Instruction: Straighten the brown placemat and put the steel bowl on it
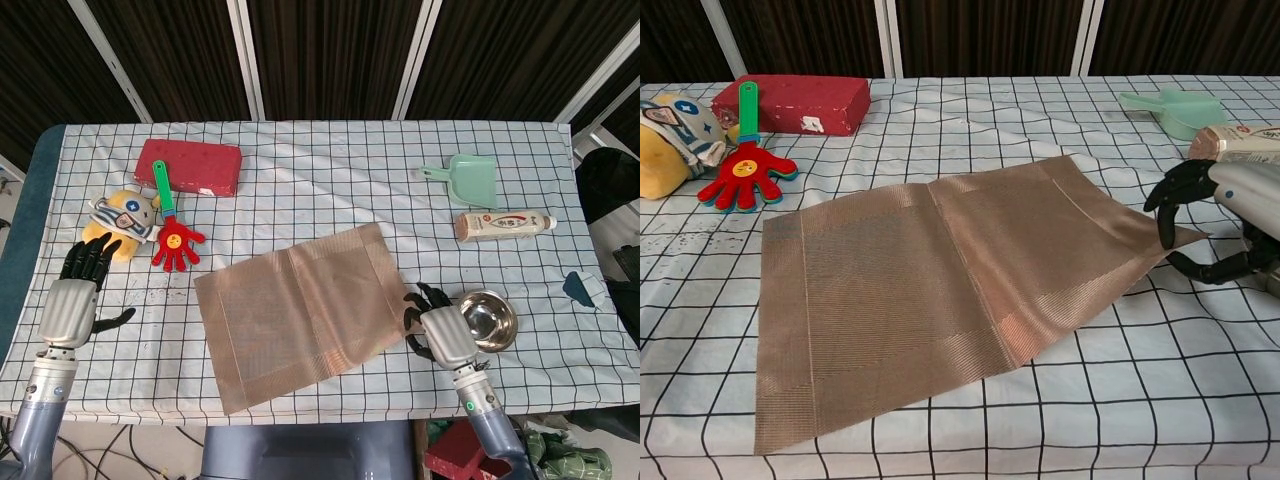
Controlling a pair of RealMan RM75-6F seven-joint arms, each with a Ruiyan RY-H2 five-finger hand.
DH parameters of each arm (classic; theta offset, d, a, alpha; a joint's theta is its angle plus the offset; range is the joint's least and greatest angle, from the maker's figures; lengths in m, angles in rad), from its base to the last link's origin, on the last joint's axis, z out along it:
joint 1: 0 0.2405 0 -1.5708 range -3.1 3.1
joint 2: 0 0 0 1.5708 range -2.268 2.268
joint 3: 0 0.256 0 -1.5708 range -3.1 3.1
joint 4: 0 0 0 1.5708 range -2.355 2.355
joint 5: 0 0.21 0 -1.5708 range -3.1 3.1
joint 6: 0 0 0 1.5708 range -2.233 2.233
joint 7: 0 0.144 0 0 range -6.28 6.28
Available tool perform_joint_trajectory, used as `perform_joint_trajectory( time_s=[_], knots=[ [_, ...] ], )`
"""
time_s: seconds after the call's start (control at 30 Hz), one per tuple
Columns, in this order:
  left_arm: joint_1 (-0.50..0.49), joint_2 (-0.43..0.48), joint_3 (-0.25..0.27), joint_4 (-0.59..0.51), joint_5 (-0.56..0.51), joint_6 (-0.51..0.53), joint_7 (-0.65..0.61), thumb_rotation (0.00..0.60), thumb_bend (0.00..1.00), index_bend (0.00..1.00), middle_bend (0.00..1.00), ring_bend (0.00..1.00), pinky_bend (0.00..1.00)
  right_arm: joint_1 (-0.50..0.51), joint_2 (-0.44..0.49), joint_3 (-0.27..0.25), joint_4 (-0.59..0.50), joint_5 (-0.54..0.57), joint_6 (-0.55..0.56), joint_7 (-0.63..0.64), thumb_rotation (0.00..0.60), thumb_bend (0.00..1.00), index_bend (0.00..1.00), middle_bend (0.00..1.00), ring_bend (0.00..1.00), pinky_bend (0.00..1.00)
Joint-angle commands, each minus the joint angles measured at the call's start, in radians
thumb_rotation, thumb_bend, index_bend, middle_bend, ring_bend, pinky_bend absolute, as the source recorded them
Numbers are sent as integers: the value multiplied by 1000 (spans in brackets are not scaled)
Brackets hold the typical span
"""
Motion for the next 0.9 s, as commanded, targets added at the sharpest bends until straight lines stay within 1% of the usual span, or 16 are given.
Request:
perform_joint_trajectory(
  time_s=[0.03,0.23,0.37,0.6,0.9],
  knots=[
    [0,2,0,-1,1,0,-2,600,40,37,2,0,0,-20,-9,-20,-23,-11,8,-31,600,413,653,268,109,191],
    [0,4,3,-3,4,-3,-4,600,40,37,2,0,0,-58,-12,-53,-46,-26,20,-84,600,436,674,282,110,191],
    [1,2,5,-2,8,-2,2,600,40,37,2,0,0,-95,-45,-62,-50,-34,54,-131,600,455,682,289,115,190],
    [2,1,3,-3,6,0,5,600,40,37,1,0,0,-124,-80,-68,-85,-17,52,-229,600,465,681,289,115,191],
    [1,1,5,-3,8,-3,2,600,40,37,1,0,0,-152,-69,-60,-116,19,44,-294,600,479,682,289,115,191]
  ],
)
